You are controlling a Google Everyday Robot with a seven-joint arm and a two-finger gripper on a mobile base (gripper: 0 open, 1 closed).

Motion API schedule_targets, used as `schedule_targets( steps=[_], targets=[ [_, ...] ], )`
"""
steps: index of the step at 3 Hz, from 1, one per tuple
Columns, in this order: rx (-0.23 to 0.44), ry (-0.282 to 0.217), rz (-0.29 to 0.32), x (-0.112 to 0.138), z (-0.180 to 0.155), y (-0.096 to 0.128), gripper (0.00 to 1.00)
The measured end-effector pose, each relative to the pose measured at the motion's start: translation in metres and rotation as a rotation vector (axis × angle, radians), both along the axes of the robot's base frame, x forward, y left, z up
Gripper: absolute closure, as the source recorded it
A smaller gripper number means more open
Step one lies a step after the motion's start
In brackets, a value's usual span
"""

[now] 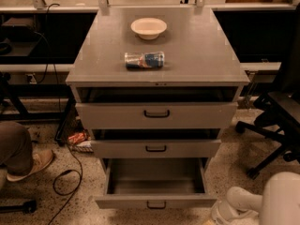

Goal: Close bottom drawer

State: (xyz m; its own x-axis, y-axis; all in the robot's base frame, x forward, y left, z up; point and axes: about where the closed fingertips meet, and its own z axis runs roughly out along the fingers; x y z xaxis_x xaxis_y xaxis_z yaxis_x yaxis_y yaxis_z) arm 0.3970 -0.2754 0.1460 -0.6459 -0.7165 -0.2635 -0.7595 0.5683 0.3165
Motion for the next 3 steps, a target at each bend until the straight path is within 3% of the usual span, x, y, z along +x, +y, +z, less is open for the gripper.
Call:
schedule_targets(
  steps=[1,2,3],
  targets=[
    [0.079,-0.112,0.061,-0.0135,0.0193,0.0029,1.00],
    [0.116,-0.147,0.096,-0.0171,0.0250,0.0037,1.00],
    [0.118,-0.149,0.098,-0.0176,0.0252,0.0038,1.00]
  ],
)
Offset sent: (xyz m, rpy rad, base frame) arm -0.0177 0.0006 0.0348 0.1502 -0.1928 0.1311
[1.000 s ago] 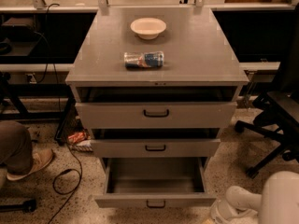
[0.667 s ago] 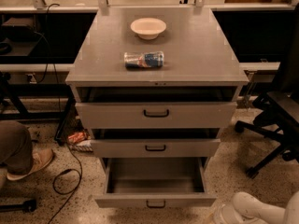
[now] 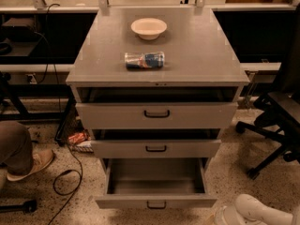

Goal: Close bottom drawer

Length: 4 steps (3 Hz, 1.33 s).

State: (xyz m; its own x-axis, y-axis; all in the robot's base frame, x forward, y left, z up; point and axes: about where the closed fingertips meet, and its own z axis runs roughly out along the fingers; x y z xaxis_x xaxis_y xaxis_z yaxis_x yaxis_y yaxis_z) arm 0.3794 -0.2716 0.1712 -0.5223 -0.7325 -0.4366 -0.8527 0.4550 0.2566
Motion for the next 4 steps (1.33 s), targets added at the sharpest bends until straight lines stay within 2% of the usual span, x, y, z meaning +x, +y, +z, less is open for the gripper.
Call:
schedule_targets(
  steps=[1,2,3,4],
  targets=[
    [0.012,-0.019,0.008,0.005,-0.003,0.006,1.00],
    [0.041,-0.102,0.056,0.034,-0.001,0.025,1.00],
    [0.047,-0.178,0.079,0.064,0.003,0.039,1.00],
    [0.026,-0.205,0.035,0.100,-0.034,0.060,1.00]
  ],
)
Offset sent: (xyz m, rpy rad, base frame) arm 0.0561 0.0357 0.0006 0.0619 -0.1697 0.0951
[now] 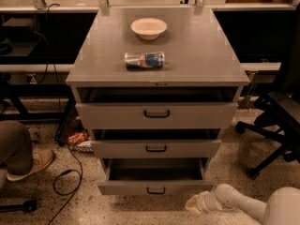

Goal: Close bottom drawer

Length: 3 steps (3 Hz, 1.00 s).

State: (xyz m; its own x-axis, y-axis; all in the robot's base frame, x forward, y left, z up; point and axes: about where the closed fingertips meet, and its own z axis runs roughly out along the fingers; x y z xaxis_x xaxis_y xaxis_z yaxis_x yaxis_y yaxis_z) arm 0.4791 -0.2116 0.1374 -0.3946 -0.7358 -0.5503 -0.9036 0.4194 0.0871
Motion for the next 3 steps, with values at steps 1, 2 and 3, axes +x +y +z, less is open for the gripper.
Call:
schedule_targets(
  steps=[1,2,3],
  targets=[
    [-0.001,-0.006,0.001,0.003,0.000,0.000,1.00],
    [-0.011,-0.048,0.006,0.027,-0.003,0.000,1.00],
    [-0.017,-0.130,0.017,0.072,0.005,0.002,1.00]
  ],
)
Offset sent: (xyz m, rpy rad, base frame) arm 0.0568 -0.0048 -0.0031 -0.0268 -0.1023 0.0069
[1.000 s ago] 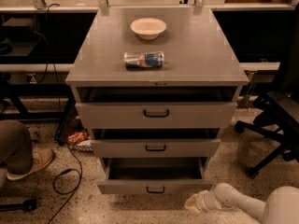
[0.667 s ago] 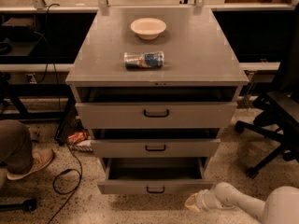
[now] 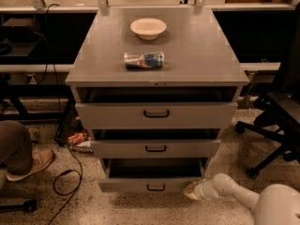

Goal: Close bottom drawer

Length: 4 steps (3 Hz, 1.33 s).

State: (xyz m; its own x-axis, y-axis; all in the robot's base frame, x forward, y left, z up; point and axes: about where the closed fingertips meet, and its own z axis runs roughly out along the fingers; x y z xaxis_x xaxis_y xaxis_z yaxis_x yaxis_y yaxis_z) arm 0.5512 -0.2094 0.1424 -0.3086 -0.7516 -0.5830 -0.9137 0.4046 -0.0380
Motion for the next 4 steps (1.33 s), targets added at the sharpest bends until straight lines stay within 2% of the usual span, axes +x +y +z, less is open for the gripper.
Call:
schedule_targets(
  steps=[1,2,3,4],
  targets=[
    [0.000,0.000,0.000,0.000,0.000,0.000,1.00],
    [0.004,-0.048,0.007,0.030,0.003,0.005,1.00],
    [0.007,-0.069,0.011,0.043,0.005,0.008,1.00],
    [0.013,-0.116,0.019,0.077,0.010,0.013,1.00]
  ],
)
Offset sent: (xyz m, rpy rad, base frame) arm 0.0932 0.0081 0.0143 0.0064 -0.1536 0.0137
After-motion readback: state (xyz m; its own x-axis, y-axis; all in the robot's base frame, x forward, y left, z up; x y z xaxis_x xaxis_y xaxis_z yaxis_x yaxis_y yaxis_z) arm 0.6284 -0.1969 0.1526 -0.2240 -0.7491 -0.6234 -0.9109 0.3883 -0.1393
